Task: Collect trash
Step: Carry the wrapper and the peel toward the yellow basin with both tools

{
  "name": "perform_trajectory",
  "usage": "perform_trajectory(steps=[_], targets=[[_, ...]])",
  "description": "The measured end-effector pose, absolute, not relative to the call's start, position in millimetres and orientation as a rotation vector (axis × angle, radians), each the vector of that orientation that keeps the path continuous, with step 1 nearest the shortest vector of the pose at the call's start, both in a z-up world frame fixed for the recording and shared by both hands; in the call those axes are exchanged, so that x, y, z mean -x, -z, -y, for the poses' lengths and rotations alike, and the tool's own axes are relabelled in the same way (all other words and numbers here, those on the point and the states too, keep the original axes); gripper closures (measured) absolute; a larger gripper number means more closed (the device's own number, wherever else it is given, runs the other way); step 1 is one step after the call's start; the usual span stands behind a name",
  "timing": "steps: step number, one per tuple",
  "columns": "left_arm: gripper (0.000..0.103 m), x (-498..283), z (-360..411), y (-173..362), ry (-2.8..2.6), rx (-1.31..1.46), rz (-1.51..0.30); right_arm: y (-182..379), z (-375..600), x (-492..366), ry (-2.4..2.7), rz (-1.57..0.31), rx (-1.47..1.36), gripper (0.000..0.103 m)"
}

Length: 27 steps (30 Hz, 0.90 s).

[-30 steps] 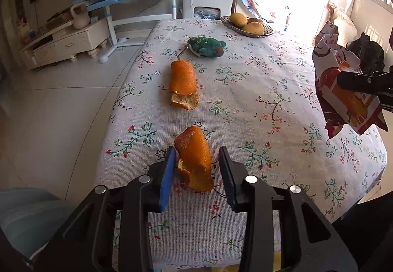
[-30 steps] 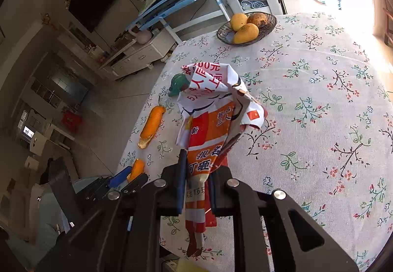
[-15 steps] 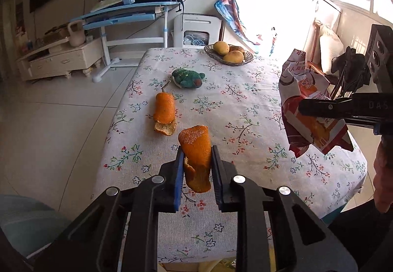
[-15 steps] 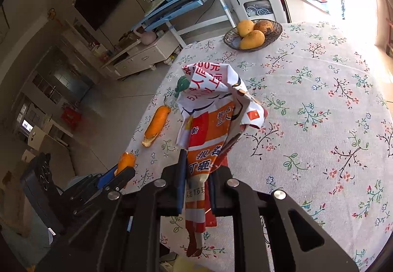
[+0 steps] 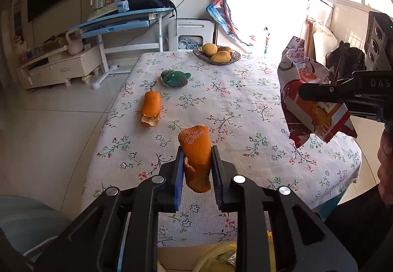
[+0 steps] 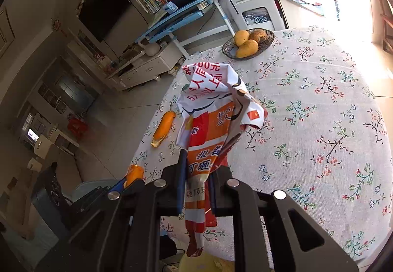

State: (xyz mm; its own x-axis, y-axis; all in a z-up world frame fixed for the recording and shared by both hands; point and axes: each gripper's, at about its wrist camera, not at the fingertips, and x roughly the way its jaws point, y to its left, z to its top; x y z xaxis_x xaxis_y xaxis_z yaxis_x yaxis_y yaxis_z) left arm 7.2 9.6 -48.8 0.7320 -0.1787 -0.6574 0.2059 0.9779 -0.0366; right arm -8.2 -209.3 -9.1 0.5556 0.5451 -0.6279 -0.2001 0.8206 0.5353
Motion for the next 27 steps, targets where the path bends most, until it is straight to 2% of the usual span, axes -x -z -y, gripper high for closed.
perform_trajectory(steps=[15,27], targets=[[0.083,24.8,-7.8,57.2,0.223,-0.033,-0.738,33.0,184.0,68.0,-0.539,-0.957,-0.430,0.087],[0.083,56.2,-3.6,66.3,0.258,-0.050,-0.756,86.9,140.4,107.7,-0.586,-1.217,-0.247,0.087]])
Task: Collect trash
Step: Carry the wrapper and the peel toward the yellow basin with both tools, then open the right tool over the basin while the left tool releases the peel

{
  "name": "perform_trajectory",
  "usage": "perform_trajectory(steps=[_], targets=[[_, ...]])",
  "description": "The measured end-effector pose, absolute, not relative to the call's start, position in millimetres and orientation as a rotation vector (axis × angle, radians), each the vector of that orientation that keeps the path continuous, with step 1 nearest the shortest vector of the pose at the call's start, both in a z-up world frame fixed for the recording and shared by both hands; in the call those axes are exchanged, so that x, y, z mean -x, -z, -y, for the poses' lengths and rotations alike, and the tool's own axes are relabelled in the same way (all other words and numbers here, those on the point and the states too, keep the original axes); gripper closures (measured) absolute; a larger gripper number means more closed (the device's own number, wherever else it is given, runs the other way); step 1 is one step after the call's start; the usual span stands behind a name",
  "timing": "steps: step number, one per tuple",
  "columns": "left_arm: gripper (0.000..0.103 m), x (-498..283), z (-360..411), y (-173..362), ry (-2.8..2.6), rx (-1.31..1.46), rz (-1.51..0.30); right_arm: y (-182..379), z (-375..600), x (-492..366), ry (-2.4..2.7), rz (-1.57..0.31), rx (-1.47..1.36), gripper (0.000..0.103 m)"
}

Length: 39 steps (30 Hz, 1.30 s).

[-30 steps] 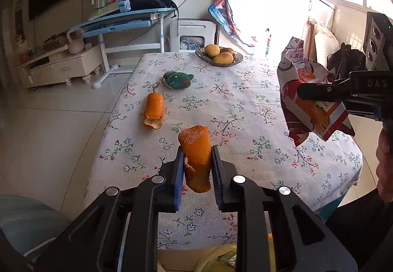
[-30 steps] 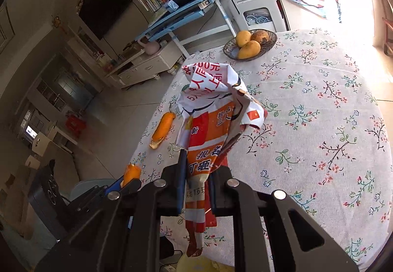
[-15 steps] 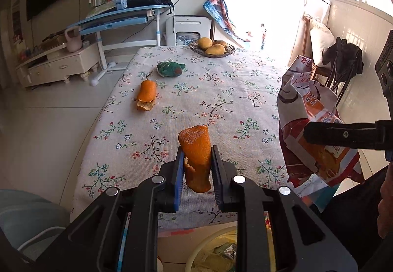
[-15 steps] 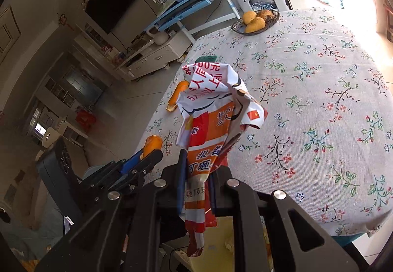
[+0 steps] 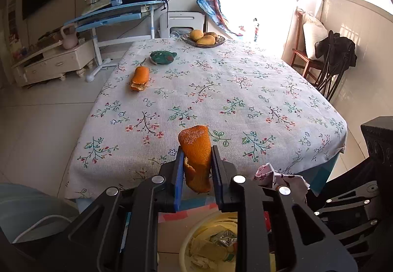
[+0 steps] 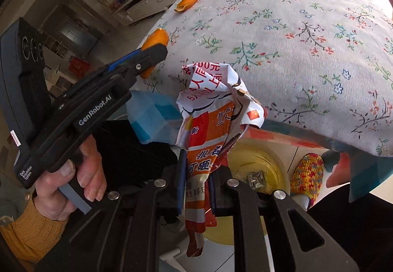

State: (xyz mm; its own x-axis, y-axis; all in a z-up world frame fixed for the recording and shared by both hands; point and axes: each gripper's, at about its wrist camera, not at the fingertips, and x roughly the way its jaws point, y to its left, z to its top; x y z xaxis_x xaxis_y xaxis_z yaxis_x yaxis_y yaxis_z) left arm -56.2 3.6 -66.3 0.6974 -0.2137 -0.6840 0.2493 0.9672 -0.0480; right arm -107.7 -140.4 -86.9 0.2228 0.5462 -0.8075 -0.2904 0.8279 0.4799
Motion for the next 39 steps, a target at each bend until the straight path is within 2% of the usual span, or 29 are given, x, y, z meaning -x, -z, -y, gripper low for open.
perform_trajectory(steps=[7,10,13,19,22,32,34,36,39], targets=[[0.083,71.5,-1.2,69.3,0.273,-0.064,-0.766,110.4,127.1,125.5,-0.596,-1.324,-0.182,0.087],[0.083,77.4,-0.6,70.5,0.275,-0.065,-0.771,117.9,128.0,141.8,-0.604,-1.368,-0.149,0.083],[0.083,83.0,-0.1,72.9,0.279,-0.069,-0.779,119.6,128.3,150.5,-0.581,-1.372,-0.125,0.069],[0.083,94.4,6.3,80.3,0.299,-0.087,-0.804,100.8,151.4,152.0,-0.518,-1.255,-0.234,0.060],[0.083,101.6,13.8,84.9,0.316,-0.116,-0.814,85.6,166.4,151.1,-0.473,-1.162,-0.305,0.051],[0.082,127.7,48.8,108.6,0.448,-0.253,-0.910,59.0,194.4,149.9,-0.385,-0.986,-0.428,0.049],[0.074,133.0,58.5,118.1,0.478,-0.305,-0.951,57.3,197.4,149.9,-0.376,-0.966,-0.441,0.049],[0.051,140.2,65.8,121.1,0.463,-0.366,-0.933,58.1,200.3,149.5,-0.370,-0.953,-0.455,0.048],[0.037,145.8,67.3,114.2,0.450,-0.390,-0.888,55.8,204.2,149.4,-0.359,-0.937,-0.473,0.046]])
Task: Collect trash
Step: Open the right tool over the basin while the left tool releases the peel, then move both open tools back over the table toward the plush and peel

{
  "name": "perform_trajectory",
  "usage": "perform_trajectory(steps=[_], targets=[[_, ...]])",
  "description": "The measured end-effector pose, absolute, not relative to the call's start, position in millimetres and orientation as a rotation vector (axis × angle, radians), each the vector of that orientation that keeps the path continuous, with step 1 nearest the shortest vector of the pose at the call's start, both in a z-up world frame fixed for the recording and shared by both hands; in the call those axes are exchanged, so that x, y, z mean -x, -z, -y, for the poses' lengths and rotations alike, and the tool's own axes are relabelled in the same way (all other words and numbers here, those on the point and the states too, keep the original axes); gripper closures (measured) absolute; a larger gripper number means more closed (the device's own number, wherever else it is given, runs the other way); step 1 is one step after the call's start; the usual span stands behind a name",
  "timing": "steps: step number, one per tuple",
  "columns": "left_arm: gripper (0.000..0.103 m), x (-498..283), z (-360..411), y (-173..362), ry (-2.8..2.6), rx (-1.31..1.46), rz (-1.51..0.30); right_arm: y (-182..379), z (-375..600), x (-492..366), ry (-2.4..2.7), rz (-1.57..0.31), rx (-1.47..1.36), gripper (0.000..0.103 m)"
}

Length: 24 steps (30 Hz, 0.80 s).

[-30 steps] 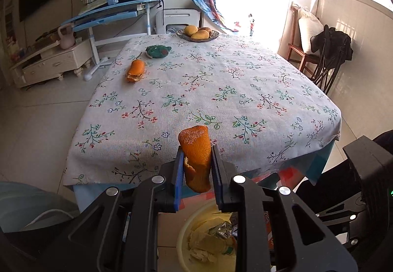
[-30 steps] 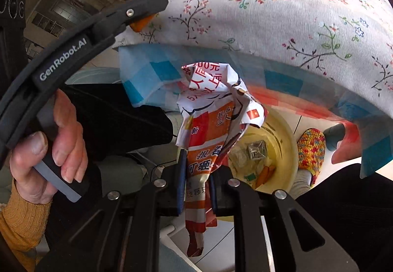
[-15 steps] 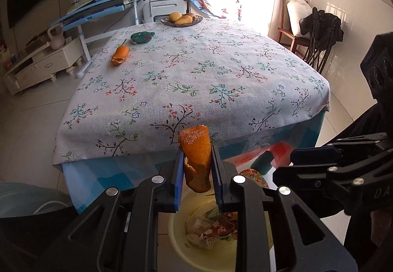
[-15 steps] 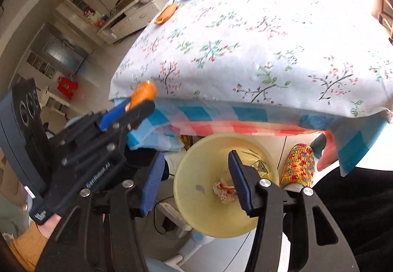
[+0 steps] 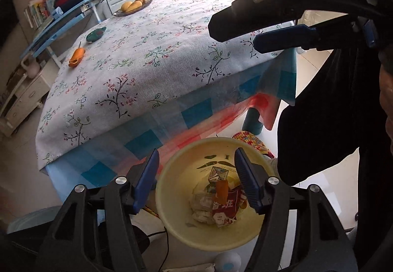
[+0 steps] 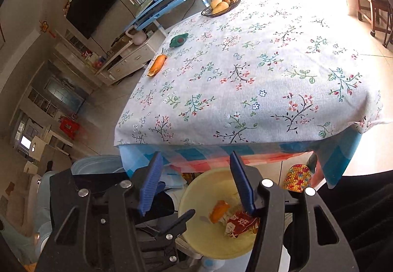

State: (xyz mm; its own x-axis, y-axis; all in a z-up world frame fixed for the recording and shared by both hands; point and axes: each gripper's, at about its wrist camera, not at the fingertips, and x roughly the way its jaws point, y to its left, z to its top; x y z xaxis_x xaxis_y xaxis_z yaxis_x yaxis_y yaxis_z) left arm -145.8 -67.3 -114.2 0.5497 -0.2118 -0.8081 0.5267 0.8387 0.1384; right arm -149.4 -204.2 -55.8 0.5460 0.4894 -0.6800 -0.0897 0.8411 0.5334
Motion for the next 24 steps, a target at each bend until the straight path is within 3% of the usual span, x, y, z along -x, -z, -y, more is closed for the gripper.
perform_trajectory(steps=[17,24], targets=[[0.018,134.9,39.0,86.6,0.347,-0.257,-0.800,52.6,212.8,154.1,-0.333,-0.910,-0.491,0.045],[0.011,111.4,-3.7,58.1,0.228,-0.083,-0.740,41.9,202.0,152.9,-0.333,-0.864,-0.433,0.045]])
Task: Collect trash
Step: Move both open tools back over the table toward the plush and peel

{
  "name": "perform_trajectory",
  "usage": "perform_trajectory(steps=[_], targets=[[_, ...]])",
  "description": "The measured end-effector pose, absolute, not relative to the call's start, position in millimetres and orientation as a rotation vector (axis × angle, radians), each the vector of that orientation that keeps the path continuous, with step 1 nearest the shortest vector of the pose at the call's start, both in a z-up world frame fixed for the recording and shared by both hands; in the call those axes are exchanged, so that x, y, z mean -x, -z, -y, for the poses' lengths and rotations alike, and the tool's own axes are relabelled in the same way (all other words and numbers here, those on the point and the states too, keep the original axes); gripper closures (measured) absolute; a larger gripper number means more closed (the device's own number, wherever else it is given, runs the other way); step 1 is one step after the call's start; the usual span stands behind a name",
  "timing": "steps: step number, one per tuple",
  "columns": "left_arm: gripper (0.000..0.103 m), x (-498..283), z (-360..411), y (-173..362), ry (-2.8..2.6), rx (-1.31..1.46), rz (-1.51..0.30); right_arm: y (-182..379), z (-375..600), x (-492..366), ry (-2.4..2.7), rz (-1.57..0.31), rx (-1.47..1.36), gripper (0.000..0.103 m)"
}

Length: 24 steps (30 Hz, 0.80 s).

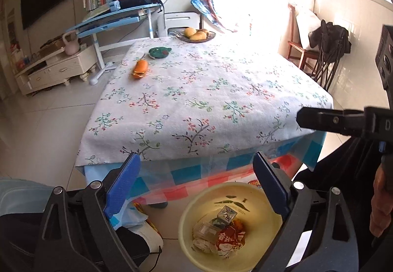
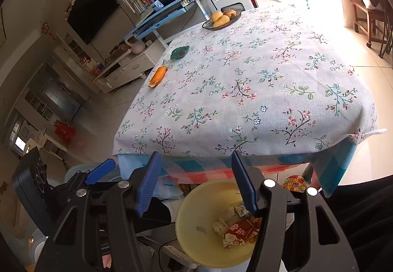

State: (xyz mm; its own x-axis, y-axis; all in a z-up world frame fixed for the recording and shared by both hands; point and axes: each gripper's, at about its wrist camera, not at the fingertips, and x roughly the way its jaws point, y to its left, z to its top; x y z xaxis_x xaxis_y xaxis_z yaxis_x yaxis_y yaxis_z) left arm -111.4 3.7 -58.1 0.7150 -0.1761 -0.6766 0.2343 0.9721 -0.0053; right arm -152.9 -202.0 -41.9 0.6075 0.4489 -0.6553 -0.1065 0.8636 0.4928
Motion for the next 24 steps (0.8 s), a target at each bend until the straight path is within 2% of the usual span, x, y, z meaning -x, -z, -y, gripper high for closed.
perform_trajectory(steps=[7,15,24], targets=[[0.007,66.4,-52.6,33.2,0.110,0.073,-0.745,33.6,195.9,131.5,-0.356,-0.850,-0.424,0.042],[0.007,-0.6,-71.3,10.0,0.048,0.053,-0.742,22.9,187.2,84.1,-0.393,-0.871,-0.340,0.040],[0.007,-81.4,-80.3,26.4,-0.003,0.104,-0.809,17.1,148.0,-15.3,-0.443,-0.882,-0.219,0.038]])
